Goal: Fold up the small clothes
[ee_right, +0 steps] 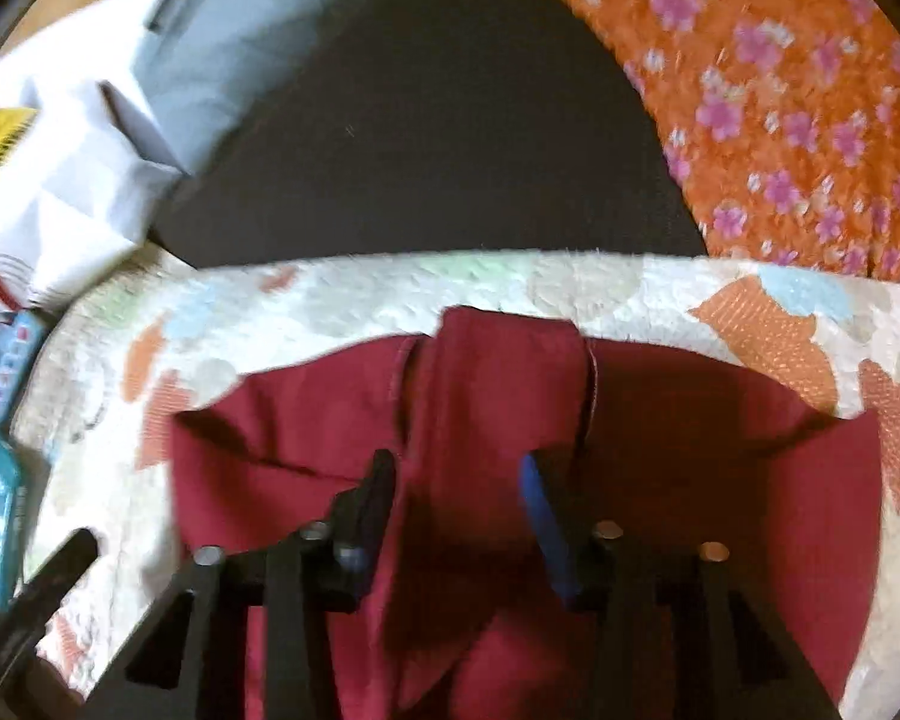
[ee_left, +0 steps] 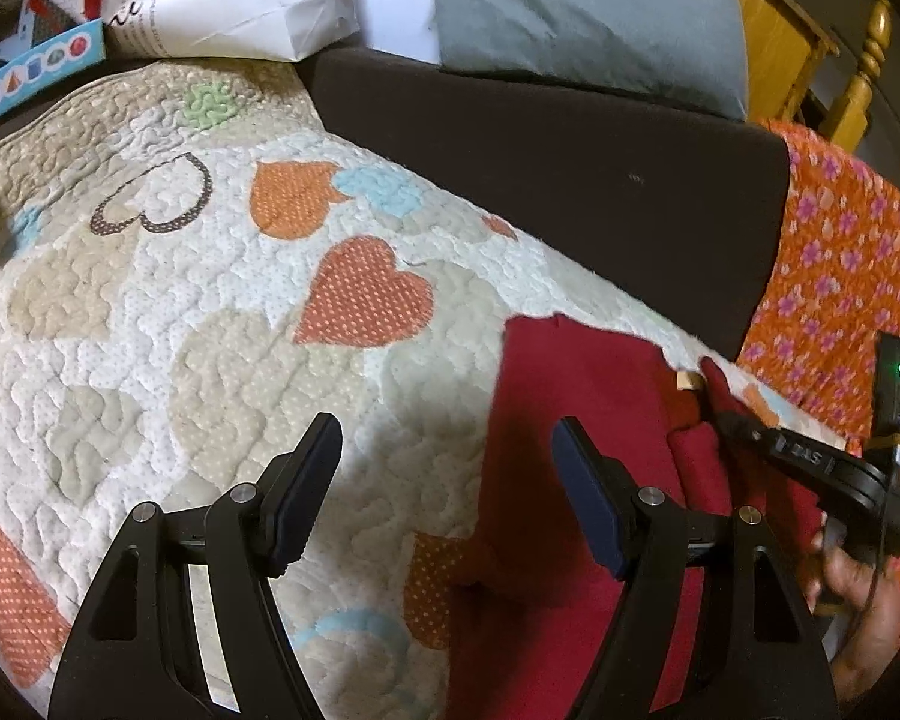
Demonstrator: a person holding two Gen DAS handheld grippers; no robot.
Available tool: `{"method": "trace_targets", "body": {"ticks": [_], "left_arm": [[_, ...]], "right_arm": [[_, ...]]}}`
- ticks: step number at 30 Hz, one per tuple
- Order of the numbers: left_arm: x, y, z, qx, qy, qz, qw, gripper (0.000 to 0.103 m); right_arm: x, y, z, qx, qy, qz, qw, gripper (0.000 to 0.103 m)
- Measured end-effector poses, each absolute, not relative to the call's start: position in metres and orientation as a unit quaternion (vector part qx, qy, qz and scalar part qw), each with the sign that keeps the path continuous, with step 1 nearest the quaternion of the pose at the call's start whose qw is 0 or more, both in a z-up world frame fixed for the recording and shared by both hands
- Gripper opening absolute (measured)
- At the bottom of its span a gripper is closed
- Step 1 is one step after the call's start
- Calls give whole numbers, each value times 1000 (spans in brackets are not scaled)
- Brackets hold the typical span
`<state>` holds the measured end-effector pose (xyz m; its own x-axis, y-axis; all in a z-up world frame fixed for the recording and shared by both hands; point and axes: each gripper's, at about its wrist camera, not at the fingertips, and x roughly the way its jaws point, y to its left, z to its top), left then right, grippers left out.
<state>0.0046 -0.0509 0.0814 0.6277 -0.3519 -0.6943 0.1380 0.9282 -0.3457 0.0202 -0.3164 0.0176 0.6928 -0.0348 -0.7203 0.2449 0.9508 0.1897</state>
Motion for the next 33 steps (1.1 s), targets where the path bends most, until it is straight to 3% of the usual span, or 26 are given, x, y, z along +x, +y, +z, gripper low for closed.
{"method": "trace_targets", "body": {"ticks": [7,12,16,23,29,31,33], "left_arm": [[9,-26,90,-175,392,-119,895,73],[11,-17,85,-202,406,-118,884,73],[9,-21,85,-199,406,-124,883,73],[9,-50,72,-154,429,-136,880,73],[7,-65,65,-122,434,-138,882,73],[8,-66,64,-120,435,-137,882,73],[7,-67,65,-120,435,-139,881,73]], "right_arm": [[-12,-244,46,112,320,61,939,8],[0,-205,-2,75,437,130,887,22],[-53,-255,14,115,380,100,912,23],[-126,-398,34,132,323,-191,918,45],[-108,-441,10,208,357,-158,897,45],[-99,-443,2,235,365,-122,893,34],[-99,-433,7,190,360,-124,905,22]]}}
